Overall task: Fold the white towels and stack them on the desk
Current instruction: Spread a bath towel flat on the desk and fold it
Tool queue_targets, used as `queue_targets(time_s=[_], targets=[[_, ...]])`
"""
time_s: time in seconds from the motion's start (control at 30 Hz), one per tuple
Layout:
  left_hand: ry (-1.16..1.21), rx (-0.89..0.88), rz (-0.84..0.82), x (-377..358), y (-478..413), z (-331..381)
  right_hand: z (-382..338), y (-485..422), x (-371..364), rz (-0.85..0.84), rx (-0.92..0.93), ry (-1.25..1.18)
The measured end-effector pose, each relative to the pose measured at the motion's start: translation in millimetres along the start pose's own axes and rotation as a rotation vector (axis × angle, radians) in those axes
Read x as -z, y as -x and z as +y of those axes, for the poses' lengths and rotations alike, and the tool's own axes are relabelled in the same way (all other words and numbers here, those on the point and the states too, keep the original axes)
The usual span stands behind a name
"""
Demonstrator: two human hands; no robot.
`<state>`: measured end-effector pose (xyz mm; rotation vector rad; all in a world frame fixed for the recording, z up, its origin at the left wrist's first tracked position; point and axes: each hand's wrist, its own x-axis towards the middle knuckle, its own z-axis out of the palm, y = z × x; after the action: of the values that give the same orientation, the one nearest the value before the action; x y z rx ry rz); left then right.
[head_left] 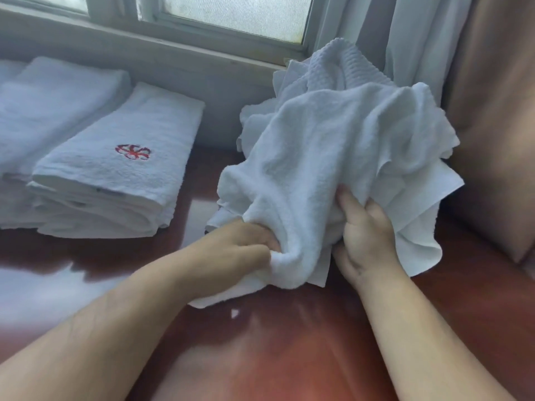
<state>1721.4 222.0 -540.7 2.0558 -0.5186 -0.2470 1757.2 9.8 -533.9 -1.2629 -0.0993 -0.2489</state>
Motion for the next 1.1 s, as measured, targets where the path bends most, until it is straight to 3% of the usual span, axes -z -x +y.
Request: queue_targets(time_s=[0.1,0.17,0.23,0.3,0.37,0.43,0.53,0.6,0.73,1.0,1.1], targets=[[0.462,0.030,0.222,3.4,-0.7,-3.0,-7.0,3.1,0.5,-0.139,0.002,0.003],[0.702,0.078,0.230,6.2,-4.3,-4.7,-10.2,9.8,-1.4,-0.291,0.026,0.182],[0.827,0.121,0.180,8.0,-4.6,-5.0,-10.8,18.8,-2.8,-0.471,0.034,0.427],[0.897,0.124,0.231,9.2,-6.0,-6.0,-11.2,26.0,-3.6,-0.626,0.011,0.555],[0.885,0.123,0.369,9.8,-7.5,-5.6,-17.8,32.0,-8.7,-0.596,0.056,0.550],[0.842,0.082,0.481,11.1,-7.6,-5.5,-22.6,31.8,-9.5,-0.365,0.204,0.505],[0.432,-0.020,0.600,12.7,-6.4,-6.1,-23.6,29.9,-5.9,0.090,0.575,0.637],[0.191,-0.017,0.642,12.2,-7.5,-7.4,-21.9,21.0,-0.9,0.258,0.621,0.804],[0.096,0.054,0.649,9.9,-10.2,-11.5,-10.5,11.2,-1.5,0.037,0.299,1.089],[0.182,-0.010,0.494,6.1,-9.7,-12.8,11.1,10.4,-11.1,-0.159,0.303,1.251],[0.185,-0.045,0.467,4.7,-9.6,-18.0,21.2,4.3,-9.0,-0.145,0.330,1.301]])
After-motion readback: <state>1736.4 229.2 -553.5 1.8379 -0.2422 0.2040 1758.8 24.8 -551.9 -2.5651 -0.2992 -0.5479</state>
